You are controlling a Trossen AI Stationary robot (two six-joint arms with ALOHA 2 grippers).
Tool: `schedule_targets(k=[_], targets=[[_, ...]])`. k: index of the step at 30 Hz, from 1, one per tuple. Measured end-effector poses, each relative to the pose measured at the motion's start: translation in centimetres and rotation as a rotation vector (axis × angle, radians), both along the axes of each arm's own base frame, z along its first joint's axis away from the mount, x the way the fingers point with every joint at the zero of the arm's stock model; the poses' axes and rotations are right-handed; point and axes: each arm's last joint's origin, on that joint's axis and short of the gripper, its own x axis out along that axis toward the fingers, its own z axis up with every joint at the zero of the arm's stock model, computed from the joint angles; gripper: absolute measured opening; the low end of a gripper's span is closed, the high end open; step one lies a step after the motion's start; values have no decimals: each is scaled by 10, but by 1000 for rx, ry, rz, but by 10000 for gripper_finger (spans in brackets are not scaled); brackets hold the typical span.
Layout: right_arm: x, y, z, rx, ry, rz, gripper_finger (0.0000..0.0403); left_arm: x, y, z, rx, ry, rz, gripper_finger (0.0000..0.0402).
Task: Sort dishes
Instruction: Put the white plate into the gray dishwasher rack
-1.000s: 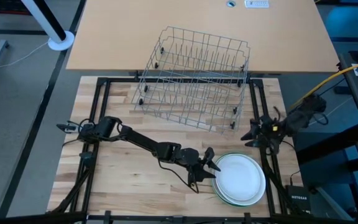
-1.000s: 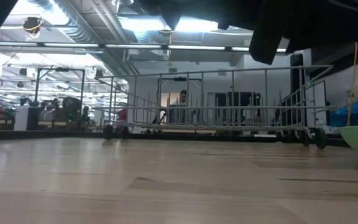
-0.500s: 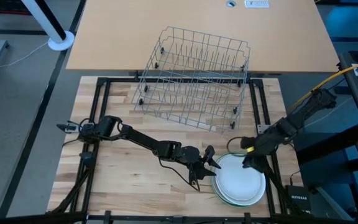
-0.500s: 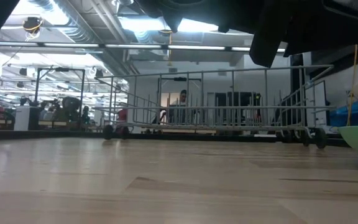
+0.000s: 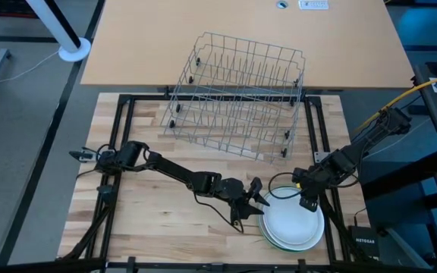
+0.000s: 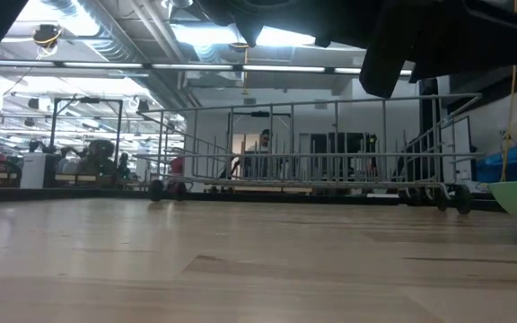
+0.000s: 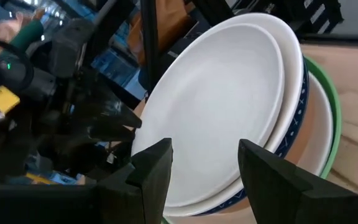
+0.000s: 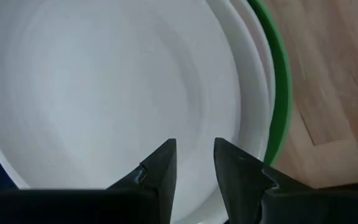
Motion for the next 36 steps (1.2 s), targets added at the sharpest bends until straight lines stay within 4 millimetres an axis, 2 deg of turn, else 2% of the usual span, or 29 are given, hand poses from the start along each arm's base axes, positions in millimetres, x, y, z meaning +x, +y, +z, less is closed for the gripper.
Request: schedule_targets(k=[10,17,22,36], targets=[[0,0,0,1,-2,-2,112,-1,-2,-1,58,-10,-53,175],[1,0,0,-11,-15,-9,112,3,-5,-25,165,-3,-87,175],[1,-1,0,-24,-25,-15,112,5,-6,-19,138,-69,-72,175],[1,-1,0,-23,-25,-15,112,3,-6,-27,206,-23,-136,175]])
